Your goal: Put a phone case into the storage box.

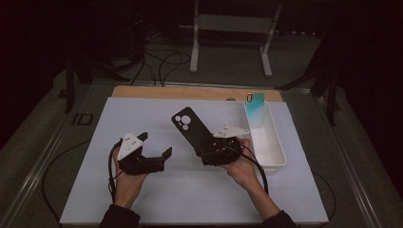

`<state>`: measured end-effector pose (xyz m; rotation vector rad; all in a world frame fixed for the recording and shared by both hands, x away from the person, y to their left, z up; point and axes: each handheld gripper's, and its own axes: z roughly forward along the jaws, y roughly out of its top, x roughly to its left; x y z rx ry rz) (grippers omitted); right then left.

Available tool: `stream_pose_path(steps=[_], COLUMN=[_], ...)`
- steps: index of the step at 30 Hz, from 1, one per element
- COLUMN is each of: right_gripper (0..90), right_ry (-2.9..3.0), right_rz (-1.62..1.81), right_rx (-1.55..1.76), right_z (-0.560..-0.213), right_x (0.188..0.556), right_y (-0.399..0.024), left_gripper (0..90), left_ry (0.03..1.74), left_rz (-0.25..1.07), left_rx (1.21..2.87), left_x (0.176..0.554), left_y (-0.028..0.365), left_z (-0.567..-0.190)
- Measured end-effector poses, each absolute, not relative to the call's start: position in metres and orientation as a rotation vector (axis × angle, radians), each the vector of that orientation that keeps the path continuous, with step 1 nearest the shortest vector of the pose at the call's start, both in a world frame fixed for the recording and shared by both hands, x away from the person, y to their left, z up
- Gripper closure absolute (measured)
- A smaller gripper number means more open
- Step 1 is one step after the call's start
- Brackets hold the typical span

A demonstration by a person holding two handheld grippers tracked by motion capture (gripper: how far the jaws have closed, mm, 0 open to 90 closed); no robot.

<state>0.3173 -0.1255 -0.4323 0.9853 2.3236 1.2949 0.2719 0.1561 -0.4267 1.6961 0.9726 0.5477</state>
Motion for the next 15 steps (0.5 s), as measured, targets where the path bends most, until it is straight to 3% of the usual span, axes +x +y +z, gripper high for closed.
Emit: stream_pose_path(steps=[15], right_gripper=[14.4], right_ry=[2.282], right_rz=[1.359], right_rx=[0.93], right_z=[-0.432], right_x=[0.31], right_y=[-0.117], left_gripper=[1.2], left_ry=[1.007], left_rz=[0.482], left_rx=[1.711], left_x=[0.292], left_y=[0.126], left_z=[-0.42])
